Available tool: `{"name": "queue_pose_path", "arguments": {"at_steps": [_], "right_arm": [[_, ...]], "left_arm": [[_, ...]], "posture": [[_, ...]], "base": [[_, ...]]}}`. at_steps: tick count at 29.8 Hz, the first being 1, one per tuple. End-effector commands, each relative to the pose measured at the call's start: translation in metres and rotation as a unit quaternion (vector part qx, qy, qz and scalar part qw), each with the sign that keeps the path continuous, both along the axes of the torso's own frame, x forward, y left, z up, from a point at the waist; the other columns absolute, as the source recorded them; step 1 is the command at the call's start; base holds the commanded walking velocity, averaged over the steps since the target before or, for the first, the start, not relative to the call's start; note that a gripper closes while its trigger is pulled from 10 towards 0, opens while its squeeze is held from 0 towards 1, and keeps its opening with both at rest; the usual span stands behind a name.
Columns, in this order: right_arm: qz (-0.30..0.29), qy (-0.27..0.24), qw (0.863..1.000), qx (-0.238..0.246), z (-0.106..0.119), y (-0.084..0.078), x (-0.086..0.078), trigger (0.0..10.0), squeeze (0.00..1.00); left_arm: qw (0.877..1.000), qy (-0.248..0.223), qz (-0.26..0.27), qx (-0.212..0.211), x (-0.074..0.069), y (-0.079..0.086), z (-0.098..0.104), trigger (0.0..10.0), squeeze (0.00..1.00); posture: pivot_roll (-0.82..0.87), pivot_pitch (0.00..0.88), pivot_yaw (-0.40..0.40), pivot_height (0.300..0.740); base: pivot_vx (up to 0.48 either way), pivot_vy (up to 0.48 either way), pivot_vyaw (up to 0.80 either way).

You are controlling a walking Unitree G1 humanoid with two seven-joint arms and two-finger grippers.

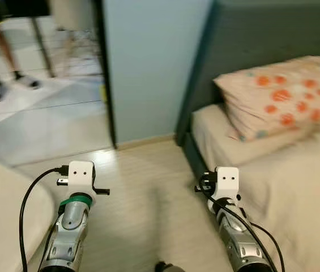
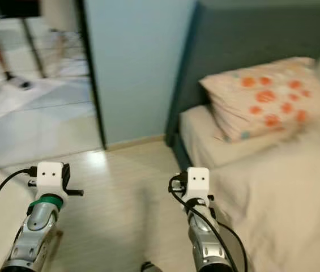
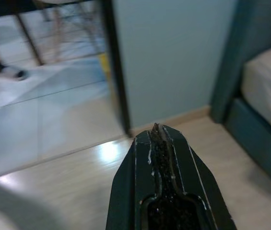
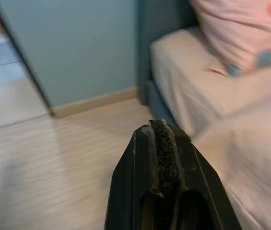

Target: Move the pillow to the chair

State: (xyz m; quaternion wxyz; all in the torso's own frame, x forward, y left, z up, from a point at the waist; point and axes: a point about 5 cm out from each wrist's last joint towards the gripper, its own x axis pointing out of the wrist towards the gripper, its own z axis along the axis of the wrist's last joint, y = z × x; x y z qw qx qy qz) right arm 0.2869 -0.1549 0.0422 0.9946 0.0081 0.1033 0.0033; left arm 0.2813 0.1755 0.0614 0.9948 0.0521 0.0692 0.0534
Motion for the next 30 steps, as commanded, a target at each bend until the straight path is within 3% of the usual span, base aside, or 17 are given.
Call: {"name": "queue_pose_path", "arguments": {"at_steps": [1,30], "right_arm": [[0.001,0.009,1.000,-0.001,-0.0051,0.0009,-0.0032,10.0,0.00],[-0.011,0.016,1.000,0.002,-0.0092,0.0003,-0.0022,10.0,0.00]], "left_arm": [[1.000,0.002,0.000,-0.001,-0.0019,0.0010,-0.0012,10.0,0.00],[1.000,0.010,-0.007,0.002,-0.0012,0.0011,-0.0041,10.0,0.00]], "posture": [[0.04,0.003,0.024,0.740],[0.04,0.004,0.025,0.740]], "base": [[0.000,0.000,-0.80],[0.000,0.000,-0.80]]}}
